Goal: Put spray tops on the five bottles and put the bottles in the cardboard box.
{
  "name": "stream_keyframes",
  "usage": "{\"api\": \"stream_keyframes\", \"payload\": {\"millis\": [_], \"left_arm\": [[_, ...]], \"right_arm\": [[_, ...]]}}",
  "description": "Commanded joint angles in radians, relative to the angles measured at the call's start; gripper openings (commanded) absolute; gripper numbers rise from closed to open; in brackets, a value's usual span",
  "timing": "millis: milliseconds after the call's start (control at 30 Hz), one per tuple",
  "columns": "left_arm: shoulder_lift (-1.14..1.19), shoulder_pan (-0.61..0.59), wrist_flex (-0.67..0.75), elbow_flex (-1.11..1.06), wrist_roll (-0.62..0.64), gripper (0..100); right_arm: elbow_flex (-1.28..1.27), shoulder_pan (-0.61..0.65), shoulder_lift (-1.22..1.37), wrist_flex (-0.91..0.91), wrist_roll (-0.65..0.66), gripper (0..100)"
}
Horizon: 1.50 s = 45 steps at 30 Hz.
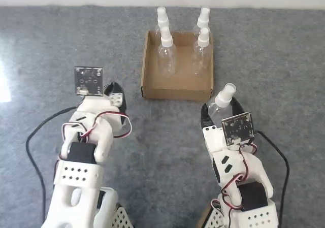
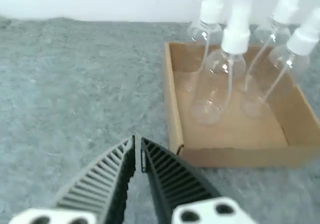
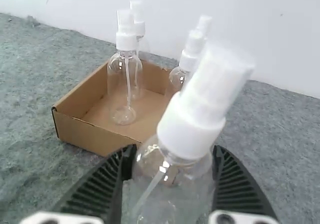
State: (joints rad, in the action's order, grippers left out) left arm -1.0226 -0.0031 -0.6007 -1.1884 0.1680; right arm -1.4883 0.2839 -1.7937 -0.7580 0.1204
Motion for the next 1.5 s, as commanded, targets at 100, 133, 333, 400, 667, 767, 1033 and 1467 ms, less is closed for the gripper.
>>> {"api": "stream_keyframes", "payload": {"millis": [100, 133, 333, 400, 667, 767, 1033, 1467], "left_arm": [[-0.021, -0.072, 0.055, 0.022, -0.003, 1], [-0.031, -0.091, 0.048, 0.021, -0.005, 1], [-0.219, -0.178, -0.005, -0.084, -0.009, 1], [-0.318, -0.175, 0.012, -0.163, -0.009, 1], [-0.747, -0.183, -0.038, -0.36, -0.009, 1], [-0.818, -0.178, -0.092, -0.377, -0.035, 2], [-0.802, -0.178, -0.058, -0.424, -0.14, 2], [-0.802, -0.178, 0.051, -0.495, -0.184, 2]], "right_arm": [[0.008, -0.008, -0.021, 0.025, -0.006, 14.4], [0.008, -0.01, -0.021, 0.025, -0.006, 14.4], [0.006, -0.002, -0.021, 0.025, -0.006, 14.4], [0.006, -0.002, -0.021, 0.024, -0.006, 14.4], [0.006, -0.002, -0.021, 0.024, -0.006, 14.4], [0.006, -0.002, -0.021, 0.024, -0.006, 14.4], [0.08, -0.002, -0.021, 0.025, -0.006, 14.4], [0.166, -0.001, -0.021, 0.025, -0.014, 14.4]]}}
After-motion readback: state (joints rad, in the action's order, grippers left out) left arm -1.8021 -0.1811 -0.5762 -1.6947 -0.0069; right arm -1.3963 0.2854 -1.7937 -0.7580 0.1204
